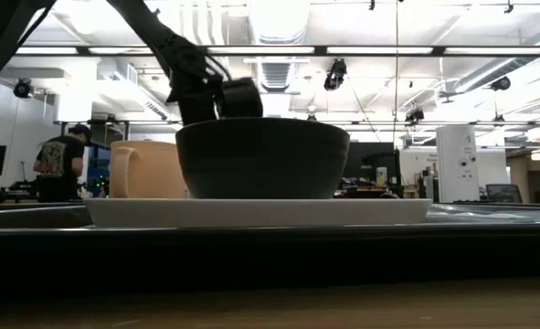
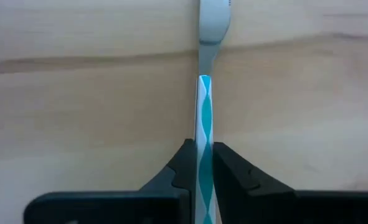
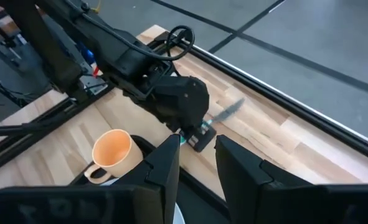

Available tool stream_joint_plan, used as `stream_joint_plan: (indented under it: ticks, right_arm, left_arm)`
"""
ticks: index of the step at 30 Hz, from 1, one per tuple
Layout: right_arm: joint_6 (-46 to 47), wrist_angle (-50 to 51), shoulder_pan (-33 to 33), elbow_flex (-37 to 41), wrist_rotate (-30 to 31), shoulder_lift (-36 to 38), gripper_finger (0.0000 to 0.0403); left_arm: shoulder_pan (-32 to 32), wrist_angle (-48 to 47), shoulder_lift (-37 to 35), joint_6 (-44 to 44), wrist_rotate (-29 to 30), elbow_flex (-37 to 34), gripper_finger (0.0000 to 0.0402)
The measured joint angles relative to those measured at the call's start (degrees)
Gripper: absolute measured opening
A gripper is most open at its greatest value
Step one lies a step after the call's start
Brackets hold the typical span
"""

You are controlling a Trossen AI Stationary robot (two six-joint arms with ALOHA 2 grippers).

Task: Set up tray
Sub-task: Put the blue butter knife on the gray napkin to the right side of the blue fork

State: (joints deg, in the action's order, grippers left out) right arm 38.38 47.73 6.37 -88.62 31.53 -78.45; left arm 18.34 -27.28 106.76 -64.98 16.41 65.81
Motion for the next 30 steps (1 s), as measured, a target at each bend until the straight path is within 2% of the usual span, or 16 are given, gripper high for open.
stream_joint_plan:
  ticks: [4, 9, 12, 15, 17, 22, 24, 26, 30]
  right_arm:
    - [-0.12, 0.1, 0.0, 0.0, 0.01, 0.81, 0.0092]
    - [0.91, 0.52, 0.0, 0.0, 0.6, 2.87, 0.0086]
    - [3.67, 5.99, 0.04, 0.0, 1.58, 5.21, 0.0081]
    - [10.21, 13.74, 0.49, 0.25, 2.84, 7.71, 0.0077]
    - [15.09, 16.57, 2.73, 1.12, 6.84, 9.43, 0.0078]
    - [24.43, 13.75, 14.85, 5.41, 26.88, 12.75, 0.0092]
    - [26.86, 10.54, 19.65, 8.0, 32.64, 12.83, 0.0099]
    - [28.99, 6.83, 22.84, 10.66, 34.91, 12.33, 0.0107]
    - [30.1, -1.33, 26.38, 14.45, 35.54, 10.35, 0.0127]
  left_arm:
    - [-0.84, -0.25, -2.2, 4.1, 0.51, 2.2, 0.0014]
    - [-1.82, -1.65, -5.14, 5.07, 1.64, 3.71, 0.0014]
    - [-3.48, -2.68, -8.51, 8.79, 1.89, 4.58, 0.0014]
    - [-5.85, -3.36, -12.84, 13.78, 3.31, 4.78, 0.0014]
    - [-8.3, -3.33, -15.91, 16.03, 6.11, 4.76, 0.0014]
    - [-16.87, -1.76, -22.01, 18.6, 19.56, 4.74, 0.0014]
    - [-19.96, 0.36, -23.28, 18.65, 24.31, 4.69, 0.0014]
    - [-22.33, 3.09, -23.89, 18.65, 28.0, 4.7, 0.0014]
    - [-25.74, 8.89, -22.81, 19.69, 34.3, 4.71, 0.0014]
